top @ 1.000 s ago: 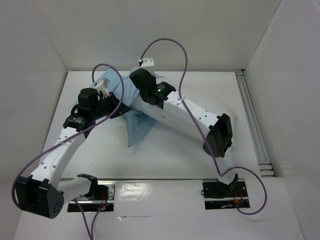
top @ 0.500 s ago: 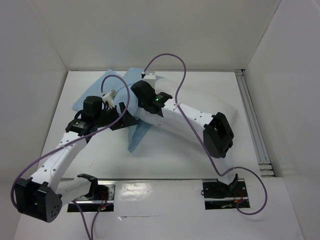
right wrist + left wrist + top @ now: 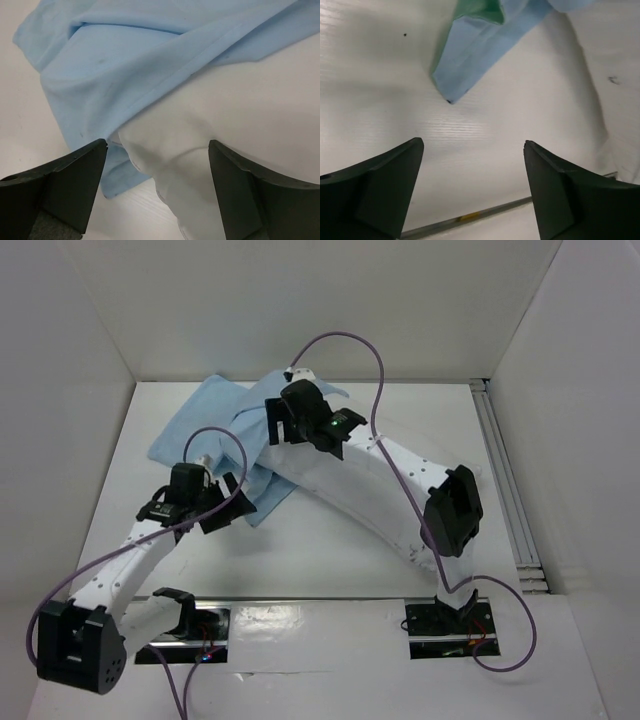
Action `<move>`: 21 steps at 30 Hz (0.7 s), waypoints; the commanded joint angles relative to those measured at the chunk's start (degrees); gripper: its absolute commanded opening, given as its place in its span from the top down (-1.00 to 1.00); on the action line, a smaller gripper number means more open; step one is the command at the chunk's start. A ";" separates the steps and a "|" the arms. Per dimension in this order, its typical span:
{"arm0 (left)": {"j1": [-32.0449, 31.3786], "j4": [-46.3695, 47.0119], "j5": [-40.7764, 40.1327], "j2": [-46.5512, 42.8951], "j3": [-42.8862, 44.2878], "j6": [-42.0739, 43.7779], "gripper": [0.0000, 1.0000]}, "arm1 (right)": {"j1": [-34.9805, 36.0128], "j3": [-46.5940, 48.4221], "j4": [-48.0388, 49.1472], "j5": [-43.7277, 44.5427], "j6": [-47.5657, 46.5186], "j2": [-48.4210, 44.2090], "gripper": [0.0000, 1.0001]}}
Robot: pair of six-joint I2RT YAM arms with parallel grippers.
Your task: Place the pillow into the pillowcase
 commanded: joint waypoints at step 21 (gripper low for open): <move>-5.65 21.18 -15.85 33.50 6.61 -4.49 -0.53 | 3.59 -2.41 -19.45 13.14 -10.83 -4.97 -0.99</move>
